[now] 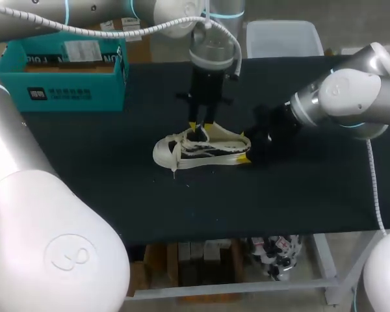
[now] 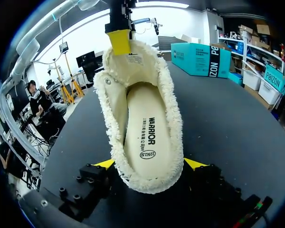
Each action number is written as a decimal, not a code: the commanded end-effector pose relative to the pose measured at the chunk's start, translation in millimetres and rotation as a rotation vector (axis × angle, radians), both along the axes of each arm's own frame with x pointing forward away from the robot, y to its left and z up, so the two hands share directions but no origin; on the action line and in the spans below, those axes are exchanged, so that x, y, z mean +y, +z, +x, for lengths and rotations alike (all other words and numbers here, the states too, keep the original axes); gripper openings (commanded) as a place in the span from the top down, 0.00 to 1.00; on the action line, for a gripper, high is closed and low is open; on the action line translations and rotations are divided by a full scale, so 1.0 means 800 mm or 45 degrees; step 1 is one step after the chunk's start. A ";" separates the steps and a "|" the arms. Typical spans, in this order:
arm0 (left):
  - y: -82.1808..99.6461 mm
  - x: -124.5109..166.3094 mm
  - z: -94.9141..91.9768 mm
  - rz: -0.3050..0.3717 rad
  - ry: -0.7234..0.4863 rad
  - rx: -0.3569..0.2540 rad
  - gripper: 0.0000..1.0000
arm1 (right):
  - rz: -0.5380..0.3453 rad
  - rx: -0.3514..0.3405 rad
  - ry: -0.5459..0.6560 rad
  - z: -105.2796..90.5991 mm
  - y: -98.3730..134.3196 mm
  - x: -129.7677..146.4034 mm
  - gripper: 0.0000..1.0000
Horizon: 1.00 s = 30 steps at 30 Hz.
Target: Open the shoe tongue, take the insole out of the shoe, put the insole back into the shoe, and pack the shoe into the shoebox
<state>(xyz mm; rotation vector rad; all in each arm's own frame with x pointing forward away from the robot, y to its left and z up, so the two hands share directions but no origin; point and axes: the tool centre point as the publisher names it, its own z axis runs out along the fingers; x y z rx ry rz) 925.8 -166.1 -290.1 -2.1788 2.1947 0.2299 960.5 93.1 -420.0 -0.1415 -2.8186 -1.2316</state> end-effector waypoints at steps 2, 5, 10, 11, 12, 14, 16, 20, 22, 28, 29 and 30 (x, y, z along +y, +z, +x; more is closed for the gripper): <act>-0.003 -0.001 -0.002 -0.003 -0.006 -0.010 1.00 | 0.001 0.001 0.002 0.000 -0.001 0.002 1.00; -0.003 0.002 -0.003 -0.035 -0.020 -0.012 1.00 | 0.001 0.001 0.002 0.000 -0.001 0.002 1.00; 0.008 0.019 -0.006 -0.137 -0.037 -0.028 1.00 | 0.001 0.001 0.002 0.000 -0.001 0.002 1.00; 0.010 0.024 -0.007 -0.163 -0.042 -0.034 1.00 | 0.001 0.001 0.002 0.000 -0.001 0.002 1.00; 0.012 0.030 -0.008 -0.193 -0.045 -0.035 1.00 | 0.001 0.001 0.002 0.000 -0.001 0.002 1.00; 0.015 0.039 -0.008 -0.237 -0.052 -0.042 1.00 | 0.001 0.001 0.002 0.000 -0.001 0.002 1.00; 0.017 0.053 -0.008 -0.312 -0.066 -0.044 1.00 | 0.001 0.001 0.002 0.000 -0.001 0.002 1.00; 0.014 0.074 -0.005 -0.441 -0.085 -0.045 1.00 | 0.001 0.001 0.002 0.000 -0.001 0.002 1.00; 0.011 0.084 -0.002 -0.515 -0.109 -0.021 1.00 | 0.001 0.001 0.002 0.000 -0.001 0.002 1.00; 0.002 0.104 0.004 -0.644 -0.114 -0.010 1.00 | 0.001 0.001 0.002 0.000 -0.001 0.002 1.00; 0.001 0.107 0.005 -0.665 -0.119 -0.010 1.00 | 0.001 0.001 0.002 0.000 -0.001 0.002 1.00; 0.000 0.110 0.006 -0.683 -0.119 -0.005 1.00 | 0.001 0.001 0.002 0.000 -0.001 0.002 1.00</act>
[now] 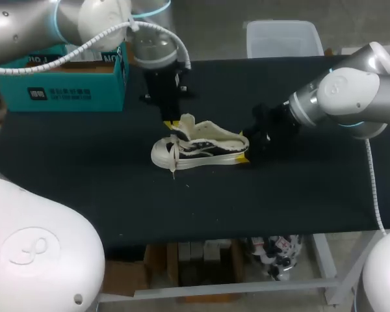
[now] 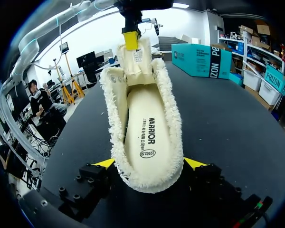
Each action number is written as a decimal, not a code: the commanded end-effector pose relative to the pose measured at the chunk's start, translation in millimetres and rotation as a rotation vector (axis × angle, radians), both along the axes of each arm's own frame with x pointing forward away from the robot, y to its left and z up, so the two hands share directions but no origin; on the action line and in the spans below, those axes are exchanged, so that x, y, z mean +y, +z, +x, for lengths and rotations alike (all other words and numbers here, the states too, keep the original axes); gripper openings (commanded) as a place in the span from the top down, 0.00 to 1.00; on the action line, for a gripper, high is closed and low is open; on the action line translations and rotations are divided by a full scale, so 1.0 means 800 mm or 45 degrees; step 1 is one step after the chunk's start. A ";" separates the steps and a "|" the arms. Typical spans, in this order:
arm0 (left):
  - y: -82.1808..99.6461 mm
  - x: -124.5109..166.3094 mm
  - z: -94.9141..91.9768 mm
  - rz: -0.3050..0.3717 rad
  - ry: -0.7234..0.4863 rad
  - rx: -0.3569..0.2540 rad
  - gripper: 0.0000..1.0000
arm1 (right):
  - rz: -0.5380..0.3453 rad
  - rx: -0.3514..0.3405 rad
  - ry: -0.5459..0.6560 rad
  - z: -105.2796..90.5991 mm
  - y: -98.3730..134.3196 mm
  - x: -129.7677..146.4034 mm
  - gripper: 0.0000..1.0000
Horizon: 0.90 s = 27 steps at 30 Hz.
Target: Open the shoe tongue, take the insole out of the shoe, put the insole back into the shoe, and pack the shoe into the shoebox
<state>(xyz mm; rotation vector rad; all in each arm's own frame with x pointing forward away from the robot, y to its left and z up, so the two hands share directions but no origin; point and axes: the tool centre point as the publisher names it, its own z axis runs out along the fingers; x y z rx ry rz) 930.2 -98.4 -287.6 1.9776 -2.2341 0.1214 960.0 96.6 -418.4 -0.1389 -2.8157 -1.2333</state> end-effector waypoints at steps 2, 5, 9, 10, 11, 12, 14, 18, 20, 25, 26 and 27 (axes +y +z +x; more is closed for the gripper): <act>-0.004 0.028 0.002 -0.305 0.003 0.036 1.00 | -0.001 -0.001 -0.001 0.000 -0.003 -0.003 1.00; -0.005 0.029 0.003 -0.314 -0.011 0.040 1.00 | -0.001 -0.001 -0.001 0.000 -0.003 -0.003 1.00; -0.005 0.028 0.003 -0.336 -0.046 0.057 1.00 | -0.001 -0.001 -0.001 0.000 -0.003 -0.003 1.00; -0.005 0.028 0.003 -0.339 -0.048 0.057 1.00 | -0.001 -0.001 -0.001 0.000 -0.003 -0.003 1.00; -0.005 0.028 0.003 -0.339 -0.052 0.055 1.00 | -0.001 -0.001 -0.001 0.000 -0.003 -0.003 1.00; -0.005 0.028 0.003 -0.346 -0.078 0.069 1.00 | -0.001 -0.001 -0.001 0.000 -0.003 -0.003 1.00; -0.002 0.026 0.001 -0.338 -0.092 0.059 0.78 | -0.001 -0.001 -0.001 0.000 -0.003 -0.003 1.00; 0.018 0.019 -0.005 -0.340 -0.168 0.022 0.58 | -0.001 -0.001 -0.001 0.000 -0.003 -0.003 1.00; 0.032 0.016 -0.006 -0.339 -0.182 -0.019 0.56 | -0.001 -0.001 -0.001 0.000 -0.003 -0.003 1.00; 0.070 0.002 -0.013 -0.327 -0.312 -0.088 0.68 | -0.001 -0.001 -0.001 0.000 -0.003 -0.003 1.00; 0.075 -0.002 -0.015 -0.318 -0.344 -0.106 0.76 | -0.001 -0.001 -0.001 0.000 -0.003 -0.003 1.00; 0.079 -0.007 -0.016 -0.311 -0.388 -0.112 0.91 | -0.001 -0.001 -0.001 0.000 -0.003 -0.003 1.00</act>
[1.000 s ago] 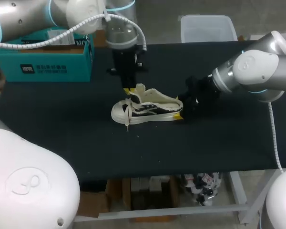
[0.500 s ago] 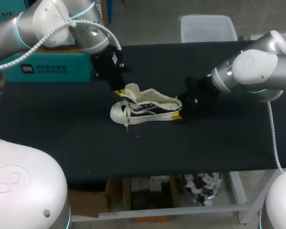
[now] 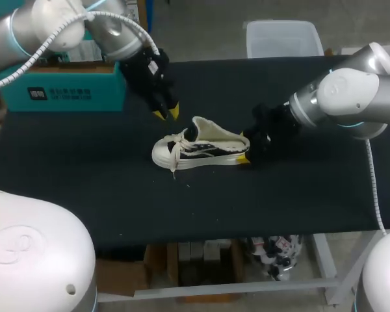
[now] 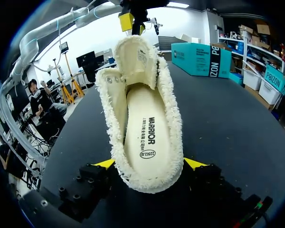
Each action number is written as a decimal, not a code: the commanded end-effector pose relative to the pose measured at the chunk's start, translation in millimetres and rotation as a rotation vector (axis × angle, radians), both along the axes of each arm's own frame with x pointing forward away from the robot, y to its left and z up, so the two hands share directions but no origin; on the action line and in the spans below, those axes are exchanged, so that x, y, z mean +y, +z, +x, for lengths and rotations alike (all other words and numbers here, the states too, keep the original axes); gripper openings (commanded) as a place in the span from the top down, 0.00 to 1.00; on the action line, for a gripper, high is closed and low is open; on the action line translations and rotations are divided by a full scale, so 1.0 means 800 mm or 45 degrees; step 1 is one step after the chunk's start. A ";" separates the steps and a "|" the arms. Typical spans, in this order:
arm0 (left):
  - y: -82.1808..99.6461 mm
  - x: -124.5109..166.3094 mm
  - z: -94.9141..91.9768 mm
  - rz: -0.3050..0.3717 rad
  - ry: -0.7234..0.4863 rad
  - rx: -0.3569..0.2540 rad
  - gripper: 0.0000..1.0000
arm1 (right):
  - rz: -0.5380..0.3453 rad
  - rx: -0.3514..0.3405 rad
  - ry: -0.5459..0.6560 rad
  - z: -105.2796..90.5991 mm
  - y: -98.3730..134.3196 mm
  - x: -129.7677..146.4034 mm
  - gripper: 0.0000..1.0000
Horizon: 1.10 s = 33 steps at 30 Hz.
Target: Open the shoe tongue, take the insole out of the shoe, put the insole back into the shoe, and pack the shoe into the shoebox
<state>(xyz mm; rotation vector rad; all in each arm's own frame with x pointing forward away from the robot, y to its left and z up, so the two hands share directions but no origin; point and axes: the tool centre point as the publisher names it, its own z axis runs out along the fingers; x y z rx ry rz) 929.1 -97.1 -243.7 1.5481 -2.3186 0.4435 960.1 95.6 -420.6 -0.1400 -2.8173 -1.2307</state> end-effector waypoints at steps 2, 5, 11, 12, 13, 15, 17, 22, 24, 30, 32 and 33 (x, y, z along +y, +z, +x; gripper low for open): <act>0.030 -0.018 -0.018 0.078 -0.152 -0.115 1.00 | 0.001 -0.001 0.000 0.000 -0.001 -0.002 1.00; 0.033 -0.031 -0.023 0.096 -0.372 -0.180 1.00 | 0.001 -0.001 0.000 0.000 -0.001 -0.002 1.00; 0.034 -0.050 -0.025 0.149 -1.006 -0.252 1.00 | 0.001 -0.001 0.000 0.000 -0.001 -0.002 1.00; 0.035 -0.053 -0.025 0.172 -1.138 -0.251 1.00 | 0.001 -0.001 0.000 0.000 -0.001 -0.002 1.00; 0.038 -0.058 -0.025 0.224 -1.302 -0.242 1.00 | 0.001 -0.001 0.000 0.000 -0.001 -0.002 1.00; 0.042 -0.061 -0.024 0.237 -1.390 -0.237 1.00 | 0.001 -0.001 0.000 0.000 -0.001 -0.002 1.00; 0.042 -0.061 -0.024 0.237 -1.390 -0.237 1.00 | 0.001 -0.001 0.000 0.000 -0.001 -0.002 1.00; 0.042 -0.061 -0.024 0.237 -1.390 -0.237 1.00 | 0.001 -0.001 0.000 0.000 -0.001 -0.002 1.00; 0.042 -0.061 -0.024 0.237 -1.390 -0.237 1.00 | 0.001 -0.001 0.000 0.000 -0.001 -0.002 1.00; 0.020 -0.066 -0.018 0.366 -1.412 -0.318 1.00 | 0.001 -0.001 0.000 0.000 -0.001 -0.002 1.00; 0.008 -0.068 -0.016 0.370 -1.450 -0.365 1.00 | 0.001 -0.001 0.000 0.000 -0.001 -0.002 1.00; 0.004 -0.070 -0.014 0.365 -1.449 -0.356 1.00 | 0.001 -0.001 0.000 0.000 -0.001 -0.002 1.00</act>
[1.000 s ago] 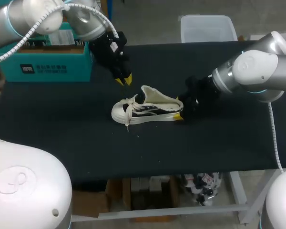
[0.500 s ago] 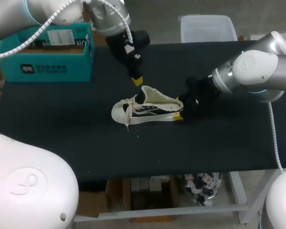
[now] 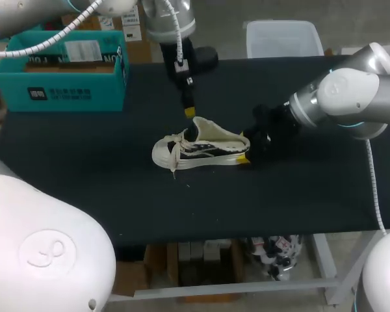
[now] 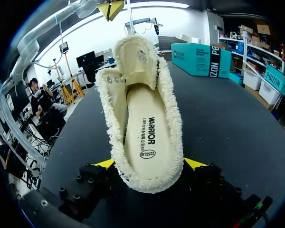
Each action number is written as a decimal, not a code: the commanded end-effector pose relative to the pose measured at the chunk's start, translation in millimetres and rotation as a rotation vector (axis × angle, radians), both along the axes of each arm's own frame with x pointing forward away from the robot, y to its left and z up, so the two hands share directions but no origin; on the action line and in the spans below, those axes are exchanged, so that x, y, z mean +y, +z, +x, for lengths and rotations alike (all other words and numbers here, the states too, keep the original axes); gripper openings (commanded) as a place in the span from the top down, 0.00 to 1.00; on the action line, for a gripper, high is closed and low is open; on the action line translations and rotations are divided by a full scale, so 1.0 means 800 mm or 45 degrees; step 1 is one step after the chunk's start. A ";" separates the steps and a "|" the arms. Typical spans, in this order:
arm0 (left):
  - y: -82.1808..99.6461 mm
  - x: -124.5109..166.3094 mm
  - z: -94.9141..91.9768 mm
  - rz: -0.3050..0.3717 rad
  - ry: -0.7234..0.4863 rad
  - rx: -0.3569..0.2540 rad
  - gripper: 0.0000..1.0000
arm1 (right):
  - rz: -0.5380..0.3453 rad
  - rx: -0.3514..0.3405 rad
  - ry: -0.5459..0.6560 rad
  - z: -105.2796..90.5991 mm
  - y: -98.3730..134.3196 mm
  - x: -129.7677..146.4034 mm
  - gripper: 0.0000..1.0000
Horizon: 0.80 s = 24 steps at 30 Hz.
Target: Open the shoe tongue, take the insole out of the shoe, put the insole back into the shoe, and pack the shoe into the shoebox
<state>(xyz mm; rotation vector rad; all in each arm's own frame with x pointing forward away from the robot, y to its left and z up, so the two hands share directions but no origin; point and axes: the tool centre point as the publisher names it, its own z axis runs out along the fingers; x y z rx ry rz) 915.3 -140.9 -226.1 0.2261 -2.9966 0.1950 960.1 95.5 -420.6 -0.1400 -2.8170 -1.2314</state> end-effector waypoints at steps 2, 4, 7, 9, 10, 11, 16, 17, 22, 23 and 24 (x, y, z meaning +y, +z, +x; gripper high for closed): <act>-0.026 -0.019 0.005 0.133 -0.170 -0.111 1.00 | 0.001 -0.001 0.000 0.000 -0.001 -0.001 1.00; -0.032 -0.024 0.007 0.127 -0.172 -0.141 1.00 | 0.001 -0.001 0.000 0.000 -0.001 -0.001 1.00; -0.034 -0.029 0.009 0.099 -0.156 -0.157 1.00 | 0.001 -0.001 0.000 0.000 -0.001 -0.001 1.00; -0.034 -0.029 0.010 0.072 -0.150 -0.168 1.00 | 0.001 -0.001 0.000 0.000 -0.001 -0.001 1.00; -0.036 -0.029 0.011 0.065 -0.142 -0.161 1.00 | 0.001 -0.001 0.000 0.000 -0.001 -0.001 1.00; -0.039 -0.030 0.012 0.064 -0.141 -0.162 1.00 | 0.001 -0.001 0.000 0.000 -0.001 -0.001 1.00; -0.059 -0.037 0.015 0.038 -0.154 -0.189 1.00 | 0.001 -0.001 0.000 0.000 -0.001 -0.001 1.00; -0.063 -0.039 0.015 0.025 -0.168 -0.185 1.00 | 0.001 -0.001 0.000 0.000 -0.001 -0.001 1.00; -0.079 -0.052 0.020 0.003 -0.216 -0.216 1.00 | 0.001 -0.001 0.000 0.000 -0.001 -0.001 1.00; -0.082 -0.054 0.021 0.005 -0.216 -0.214 1.00 | 0.001 -0.001 0.000 0.000 -0.001 -0.001 1.00; -0.085 -0.056 0.022 0.006 -0.223 -0.213 1.00 | 0.001 -0.001 0.000 0.000 -0.001 -0.001 1.00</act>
